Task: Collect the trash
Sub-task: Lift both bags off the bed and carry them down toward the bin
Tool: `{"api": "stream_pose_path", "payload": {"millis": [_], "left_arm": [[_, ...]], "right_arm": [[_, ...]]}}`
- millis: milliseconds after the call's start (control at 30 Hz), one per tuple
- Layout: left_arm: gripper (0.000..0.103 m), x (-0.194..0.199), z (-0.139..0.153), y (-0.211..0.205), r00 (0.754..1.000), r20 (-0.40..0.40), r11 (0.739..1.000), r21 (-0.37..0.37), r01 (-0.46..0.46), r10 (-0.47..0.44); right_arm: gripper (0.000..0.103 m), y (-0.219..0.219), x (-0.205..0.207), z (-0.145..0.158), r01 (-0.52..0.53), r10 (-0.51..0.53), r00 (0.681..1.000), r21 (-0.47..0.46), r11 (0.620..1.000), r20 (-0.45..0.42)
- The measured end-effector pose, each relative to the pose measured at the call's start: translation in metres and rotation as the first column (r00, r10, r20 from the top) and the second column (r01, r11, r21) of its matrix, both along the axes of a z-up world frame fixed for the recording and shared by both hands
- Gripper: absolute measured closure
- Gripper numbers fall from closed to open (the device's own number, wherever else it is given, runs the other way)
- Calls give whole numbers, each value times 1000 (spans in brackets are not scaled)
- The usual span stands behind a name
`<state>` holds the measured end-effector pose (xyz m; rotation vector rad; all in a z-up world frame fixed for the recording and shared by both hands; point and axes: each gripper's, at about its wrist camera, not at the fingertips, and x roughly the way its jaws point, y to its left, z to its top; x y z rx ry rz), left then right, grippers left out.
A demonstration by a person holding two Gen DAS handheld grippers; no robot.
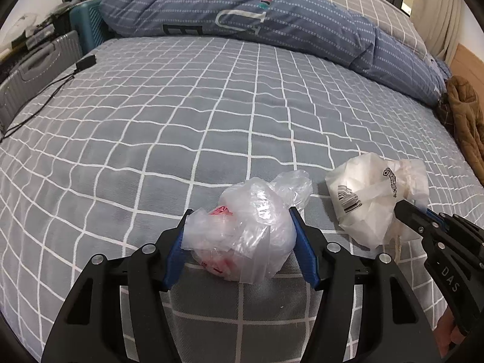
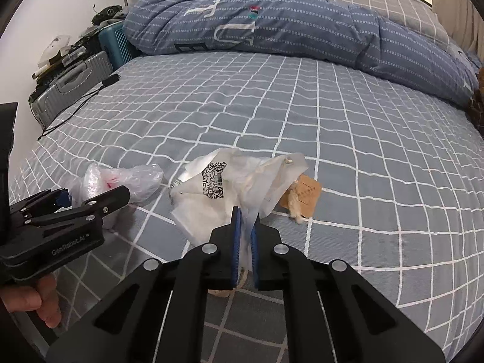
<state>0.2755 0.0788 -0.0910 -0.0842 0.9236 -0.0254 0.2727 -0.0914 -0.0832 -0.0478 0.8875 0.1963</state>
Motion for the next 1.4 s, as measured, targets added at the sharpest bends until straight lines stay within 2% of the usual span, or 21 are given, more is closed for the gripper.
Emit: {"api": "stream_pose_path", "payload": {"millis": [667,1033,1400], "left_arm": [[43,-39,38,-10,997,74,1000,11,2,-3],[43,-72,33,-15,998,58,1000,19,11,-12],[43,-107,43,-23,997,74,1000,3,25,-25]], "right_arm": [[98,-19,-45,37,61,-59,994,-21,998,89],[98,-27,-70,42,88,-86,992,-23,996,92],[98,-33,-108,53,94,-90,991,-28,995,103]]}}
